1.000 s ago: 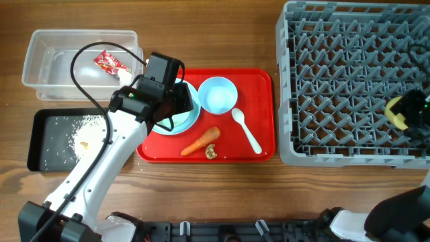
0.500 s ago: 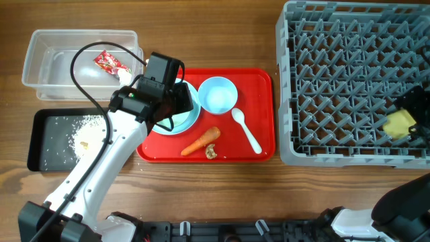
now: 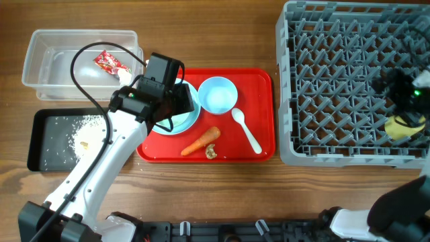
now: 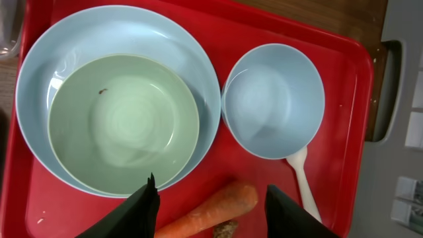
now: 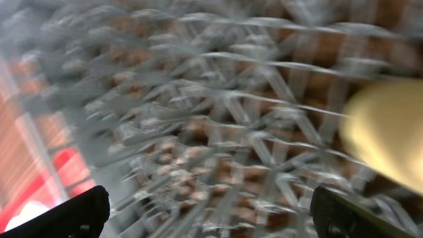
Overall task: Sort waste into correct bins and load items into the dishwasher rack
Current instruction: 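Move the right gripper to the blue bowl and grasp it, then carry the blue bowl into the dish rack and release it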
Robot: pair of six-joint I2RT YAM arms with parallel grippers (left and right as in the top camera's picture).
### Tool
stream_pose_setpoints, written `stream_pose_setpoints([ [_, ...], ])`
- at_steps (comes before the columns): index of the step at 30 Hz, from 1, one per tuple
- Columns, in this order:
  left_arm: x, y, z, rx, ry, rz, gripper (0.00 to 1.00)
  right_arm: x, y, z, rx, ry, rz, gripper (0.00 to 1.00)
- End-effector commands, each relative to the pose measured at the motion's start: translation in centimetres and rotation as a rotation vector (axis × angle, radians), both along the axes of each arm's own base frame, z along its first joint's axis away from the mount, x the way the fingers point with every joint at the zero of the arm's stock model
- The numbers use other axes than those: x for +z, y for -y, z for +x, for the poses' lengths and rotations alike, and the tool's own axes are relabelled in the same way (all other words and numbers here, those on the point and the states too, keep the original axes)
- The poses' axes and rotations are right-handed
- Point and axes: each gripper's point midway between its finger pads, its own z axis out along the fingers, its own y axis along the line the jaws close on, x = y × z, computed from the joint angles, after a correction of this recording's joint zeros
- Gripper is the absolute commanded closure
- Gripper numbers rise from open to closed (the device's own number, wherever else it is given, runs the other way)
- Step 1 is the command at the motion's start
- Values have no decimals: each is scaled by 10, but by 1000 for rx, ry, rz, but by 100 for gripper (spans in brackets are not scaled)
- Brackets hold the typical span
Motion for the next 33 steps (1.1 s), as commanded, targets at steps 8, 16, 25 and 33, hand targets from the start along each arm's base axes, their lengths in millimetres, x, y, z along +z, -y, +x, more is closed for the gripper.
stream_pose_setpoints([
  [8,-8,-58,-17,176,-125,51,43,55,-236,38,696,252,-140,1],
  [16,-3,-145,-32,465,-189,30,30,-40,-333,48,738,56,-143,22],
  [25,-4,-154,-36,497,-207,28,27,-144,-336,48,577,-191,-168,60],
  [33,-4,-154,-36,496,-208,28,27,-136,-334,62,556,-132,-179,96],
])
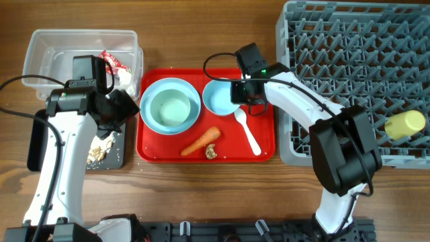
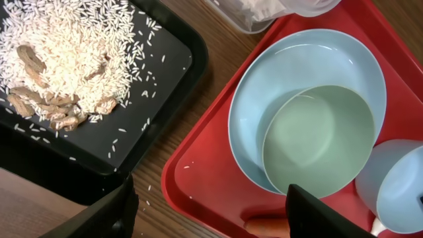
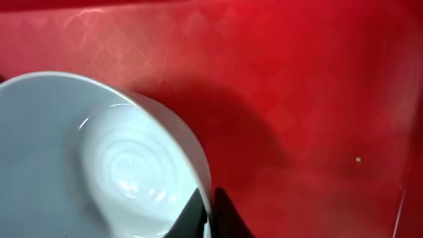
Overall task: Sort waste into correct bins and load items into the dishwasher rack
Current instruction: 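Carry the blue bowl into the dish rack and release it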
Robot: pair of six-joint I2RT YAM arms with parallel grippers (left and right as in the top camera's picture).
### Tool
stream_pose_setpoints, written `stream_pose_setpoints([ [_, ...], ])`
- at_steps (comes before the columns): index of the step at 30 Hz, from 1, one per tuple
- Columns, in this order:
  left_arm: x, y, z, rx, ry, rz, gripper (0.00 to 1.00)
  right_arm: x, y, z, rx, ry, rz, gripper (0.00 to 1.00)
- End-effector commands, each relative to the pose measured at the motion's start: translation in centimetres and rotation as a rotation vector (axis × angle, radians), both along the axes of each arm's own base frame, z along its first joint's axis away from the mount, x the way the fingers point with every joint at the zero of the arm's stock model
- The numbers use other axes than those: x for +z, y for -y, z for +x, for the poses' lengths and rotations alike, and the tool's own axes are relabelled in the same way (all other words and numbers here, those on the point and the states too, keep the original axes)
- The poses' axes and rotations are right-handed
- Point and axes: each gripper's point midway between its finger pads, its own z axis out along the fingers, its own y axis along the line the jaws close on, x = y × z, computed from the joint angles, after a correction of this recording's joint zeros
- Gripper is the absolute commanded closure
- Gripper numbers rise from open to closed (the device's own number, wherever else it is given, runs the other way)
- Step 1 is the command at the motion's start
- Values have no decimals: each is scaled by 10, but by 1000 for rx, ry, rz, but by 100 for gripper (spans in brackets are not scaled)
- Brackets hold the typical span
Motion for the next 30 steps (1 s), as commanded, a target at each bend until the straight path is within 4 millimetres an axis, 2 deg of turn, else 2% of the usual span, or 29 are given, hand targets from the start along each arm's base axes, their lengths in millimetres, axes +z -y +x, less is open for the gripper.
stream_pose_setpoints([
  [1,6,-1,1,12,22,-2,27,15,12,13,-44,56,-27,96],
  [3,6,-1,1,12,22,-2,27,44,22,21,-69,119,-6,96],
  [6,6,-1,1,12,22,-2,27,101,46,31,-83,246,18,96],
  [8,6,-1,1,11,22,-2,27,153,82,31,-120,369,-15,96],
  [9,6,-1,1,11,22,-2,27,173,97,30,-132,421,-42,96],
  [10,6,-1,1,12,22,-2,27,202,123,28,-159,501,-95,96],
  [14,6,-1,1,11,22,-2,27,274,206,12,-291,701,-323,95],
  [16,6,-1,1,11,22,-2,27,297,240,4,-327,753,-458,96],
  [17,6,-1,1,11,22,-2,27,303,254,2,-345,761,-513,96],
  [18,6,-1,1,11,22,-2,27,308,277,-2,-369,756,-607,96],
  [21,6,-1,1,11,22,-2,27,308,323,-11,-456,691,-780,96],
  [24,7,-1,1,11,23,-2,27,296,365,-23,-603,595,-908,96],
  [26,7,-1,1,11,23,-2,27,288,381,-27,-690,559,-941,96],
  [30,6,-1,1,11,22,-2,27,259,422,-30,-789,422,-1096,96],
])
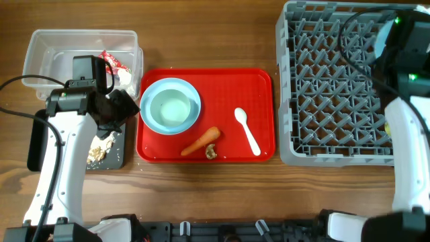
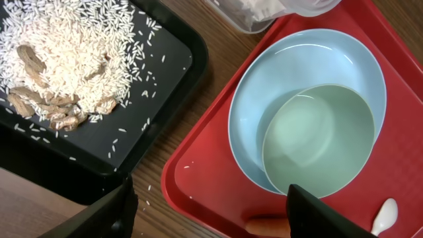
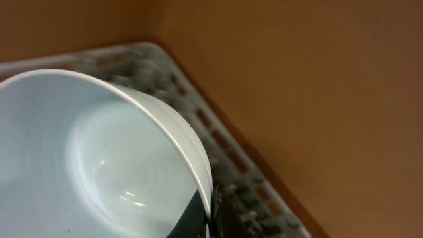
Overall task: Sort waste into correct bins and load items into the dishwasher rack
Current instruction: 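Carry the blue bowl into the dish rack and release it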
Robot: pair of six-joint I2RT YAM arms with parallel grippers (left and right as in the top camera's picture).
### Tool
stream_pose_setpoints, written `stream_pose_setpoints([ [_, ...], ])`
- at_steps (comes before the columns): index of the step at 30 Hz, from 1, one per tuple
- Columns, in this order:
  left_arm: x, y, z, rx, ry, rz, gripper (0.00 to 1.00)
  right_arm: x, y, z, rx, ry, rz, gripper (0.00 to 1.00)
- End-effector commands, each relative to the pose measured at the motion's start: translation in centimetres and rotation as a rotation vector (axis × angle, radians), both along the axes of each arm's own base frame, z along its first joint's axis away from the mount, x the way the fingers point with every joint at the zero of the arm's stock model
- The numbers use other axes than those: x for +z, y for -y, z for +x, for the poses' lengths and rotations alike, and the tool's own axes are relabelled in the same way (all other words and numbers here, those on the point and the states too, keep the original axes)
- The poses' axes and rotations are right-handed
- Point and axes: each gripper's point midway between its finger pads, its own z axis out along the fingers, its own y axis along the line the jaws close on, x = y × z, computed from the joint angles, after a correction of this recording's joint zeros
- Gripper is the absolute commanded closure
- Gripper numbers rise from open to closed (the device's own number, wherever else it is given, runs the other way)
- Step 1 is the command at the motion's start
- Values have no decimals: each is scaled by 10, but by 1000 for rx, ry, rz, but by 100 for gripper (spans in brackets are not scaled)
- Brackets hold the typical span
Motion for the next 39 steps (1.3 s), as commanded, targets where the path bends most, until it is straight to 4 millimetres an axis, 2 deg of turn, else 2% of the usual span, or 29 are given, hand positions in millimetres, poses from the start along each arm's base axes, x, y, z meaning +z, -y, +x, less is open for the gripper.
stream_pose_setpoints([
  [1,6,-1,1,11,22,-2,27,-18,37,-12,-209,-78,-102,96],
  [6,6,-1,1,11,22,-2,27,-56,58,-9,-272,-204,-130,96],
  [10,6,-1,1,11,22,-4,26,-87,65,-3,-278,-275,-118,95],
  [20,7,1,1,7,24,-17,26,-123,63,-6,-280,-314,-93,96],
  [27,7,1,2,7,27,-16,26,-124,60,-2,-263,-308,-84,95],
  [30,7,1,1,7,26,-17,26,-102,66,-5,-347,-252,-183,93],
  [34,7,2,2,6,27,-20,26,-85,71,9,-313,-259,-244,92],
  [39,7,4,2,3,28,-31,26,-92,65,22,-240,-255,-210,93],
])
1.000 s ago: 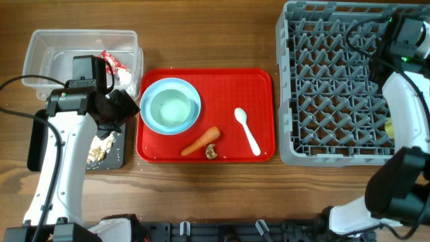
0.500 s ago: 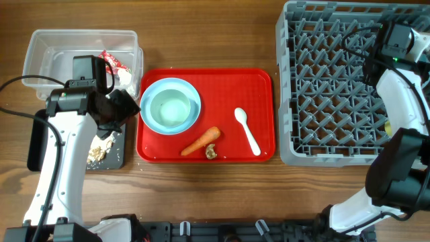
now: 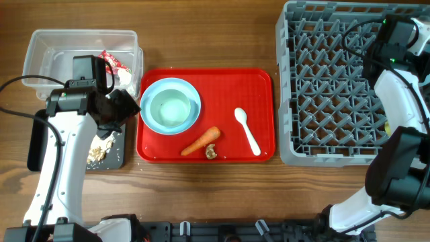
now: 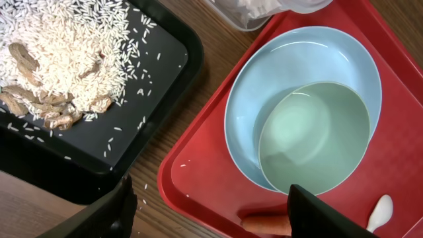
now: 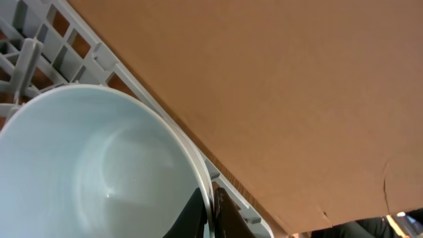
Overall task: Sort waste into correct bins and load items into the dishwasher rack
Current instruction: 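Carry the blue bowl into the dish rack and release it, then reach the right gripper to the green bowl on the plate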
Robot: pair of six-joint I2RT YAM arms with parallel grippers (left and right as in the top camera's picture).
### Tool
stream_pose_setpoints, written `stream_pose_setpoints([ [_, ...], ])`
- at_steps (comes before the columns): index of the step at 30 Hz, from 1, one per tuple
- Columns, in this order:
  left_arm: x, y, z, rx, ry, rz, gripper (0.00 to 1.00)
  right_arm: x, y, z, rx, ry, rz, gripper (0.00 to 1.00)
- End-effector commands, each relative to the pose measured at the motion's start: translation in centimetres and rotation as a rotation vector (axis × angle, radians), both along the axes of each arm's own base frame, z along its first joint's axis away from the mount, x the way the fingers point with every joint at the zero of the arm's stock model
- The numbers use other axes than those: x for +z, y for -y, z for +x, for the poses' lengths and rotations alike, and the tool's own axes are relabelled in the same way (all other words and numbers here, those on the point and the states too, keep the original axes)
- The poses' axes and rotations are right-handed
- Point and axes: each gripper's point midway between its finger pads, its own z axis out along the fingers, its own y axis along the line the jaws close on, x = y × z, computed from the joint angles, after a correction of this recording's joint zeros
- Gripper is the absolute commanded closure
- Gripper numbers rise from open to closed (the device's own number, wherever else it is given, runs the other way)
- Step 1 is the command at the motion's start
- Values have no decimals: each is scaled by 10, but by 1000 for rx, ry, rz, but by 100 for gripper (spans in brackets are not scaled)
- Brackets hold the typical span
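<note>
My right gripper (image 5: 213, 201) is shut on the rim of a small light-blue bowl (image 5: 99, 165). It holds the bowl tilted over the far right corner of the grey dishwasher rack (image 3: 336, 81). From overhead the right gripper (image 3: 396, 33) covers the bowl. On the red tray (image 3: 262, 81) sit a large blue bowl (image 3: 151, 101) with a green bowl (image 4: 314, 142) nested inside, a carrot (image 3: 201, 141), a brown scrap (image 3: 211, 152) and a white spoon (image 3: 247, 131). My left gripper (image 4: 211, 192) hangs open over the tray's left edge.
A black tray (image 3: 40, 141) with rice and peanut shells lies left of the red tray. Behind it a clear bin (image 3: 47, 60) holds a red wrapper (image 3: 111, 62). A yellow cup (image 3: 388, 125) in the rack shows partly behind my right arm.
My right gripper, still shut on the small bowl, has come down closer to the rack's far right corner. The left arm has hardly shifted.
At first my left gripper hovered over the bowls on the tray and my right was over the rack by the yellow cup. Then the left had moved beside the black tray and the right was shut on the small bowl's rim. Later the bowl was over the rack, now lower.
</note>
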Motion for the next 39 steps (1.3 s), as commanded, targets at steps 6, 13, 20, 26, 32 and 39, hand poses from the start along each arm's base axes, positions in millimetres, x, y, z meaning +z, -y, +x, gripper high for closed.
stream_pose_setpoints([
  [6,7,1,3,7,31,-15,26,-24,-16,20,95,-98,30,93],
  [13,7,1,3,7,34,-15,25,-47,-24,28,113,-155,39,92],
  [20,7,1,3,7,34,-16,25,-46,-38,37,152,-162,29,87],
  [26,7,1,3,7,34,-16,25,-46,-60,47,202,-165,25,70],
  [32,7,1,3,7,34,-16,25,-56,-95,58,310,-212,66,34],
  [39,7,1,3,7,33,-15,25,-69,-156,61,516,-222,266,27],
])
